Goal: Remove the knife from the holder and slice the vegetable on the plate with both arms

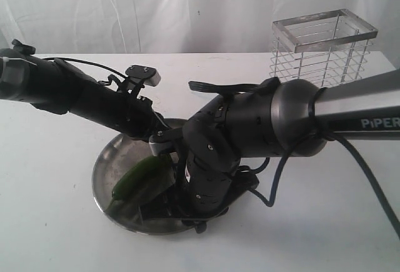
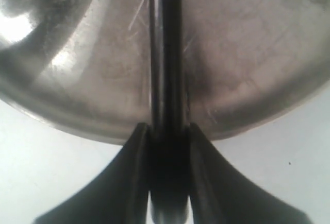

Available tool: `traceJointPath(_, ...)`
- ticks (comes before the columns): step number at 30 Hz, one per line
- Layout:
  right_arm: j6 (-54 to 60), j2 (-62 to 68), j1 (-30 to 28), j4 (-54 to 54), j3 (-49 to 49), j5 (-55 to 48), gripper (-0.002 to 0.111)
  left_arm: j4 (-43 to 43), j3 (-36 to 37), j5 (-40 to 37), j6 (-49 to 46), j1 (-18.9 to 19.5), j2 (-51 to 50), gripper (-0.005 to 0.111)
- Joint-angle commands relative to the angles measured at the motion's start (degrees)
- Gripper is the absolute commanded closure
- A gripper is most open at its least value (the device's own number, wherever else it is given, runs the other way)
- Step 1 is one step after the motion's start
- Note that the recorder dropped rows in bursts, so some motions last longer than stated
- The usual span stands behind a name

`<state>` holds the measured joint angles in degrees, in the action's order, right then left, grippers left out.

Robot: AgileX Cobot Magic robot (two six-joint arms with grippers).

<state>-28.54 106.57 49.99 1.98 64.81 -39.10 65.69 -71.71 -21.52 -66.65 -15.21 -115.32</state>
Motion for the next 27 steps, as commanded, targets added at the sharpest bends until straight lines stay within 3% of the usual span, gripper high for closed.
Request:
traceJointPath(1, -0.2, -0.1, 0.2, 0.5, -0.2, -0.3, 0.108, -2.3, 1.0, 0.9, 0.2, 0.2, -0.6, 0.107)
traceJointPath(17, -0.2, -0.1, 0.2, 0.5, -0.2, -1.2, 0.108, -4.1, 3.1, 5.5, 0.2, 0.2, -5.2, 0.107)
traceJointPath(27, 0.3, -0.1, 0.2, 0.4, -0.2, -3.0, 0.108, -4.1, -0.9, -0.9, 2.6, 0.8, 1.1, 0.107)
